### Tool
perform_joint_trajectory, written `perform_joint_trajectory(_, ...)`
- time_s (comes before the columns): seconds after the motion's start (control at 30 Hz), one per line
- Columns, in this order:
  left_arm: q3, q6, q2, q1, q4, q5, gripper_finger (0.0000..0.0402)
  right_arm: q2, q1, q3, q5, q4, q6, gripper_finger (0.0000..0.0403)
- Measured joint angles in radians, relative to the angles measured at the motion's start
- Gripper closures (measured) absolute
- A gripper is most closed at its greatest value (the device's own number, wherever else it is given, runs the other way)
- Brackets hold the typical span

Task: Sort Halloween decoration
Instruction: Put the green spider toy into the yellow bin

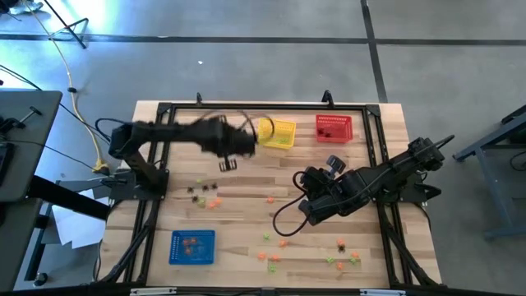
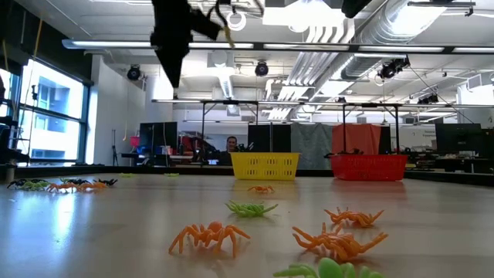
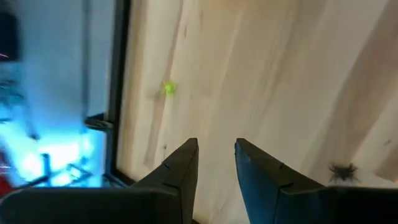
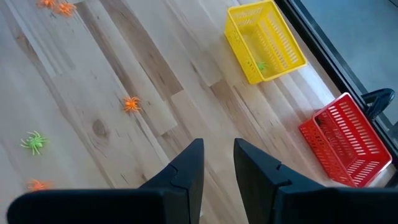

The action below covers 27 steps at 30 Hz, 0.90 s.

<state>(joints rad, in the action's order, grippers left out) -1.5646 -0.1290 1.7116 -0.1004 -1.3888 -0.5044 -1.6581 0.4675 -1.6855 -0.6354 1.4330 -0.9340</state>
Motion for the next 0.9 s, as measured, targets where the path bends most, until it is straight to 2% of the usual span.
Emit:
perform_joint_trajectory(0.2,0.118,0.123,-0.014,-0.240,0.126,0.157,0.0309,0.000,0.000,0.000,-0.010,0.011,0.026,0.0320)
perform_joint_trajectory(0.37,0.221,0.149,-0.021,-0.376,0.255,0.235,0.0309,0.000,0.000,0.000,-0.019,0.025,0.045,0.0320)
perform_joint_trajectory(0.63,0.343,0.240,-0.022,-0.449,0.490,0.299,0.0309,0.000,-0.018,0.000,-0.049,0.025,0.064,0.0320)
perform_joint_trajectory(0.9,0.375,0.299,-0.022,-0.501,0.607,0.356,0.0309,0.000,-0.036,0.000,-0.050,0.025,0.064,0.0320)
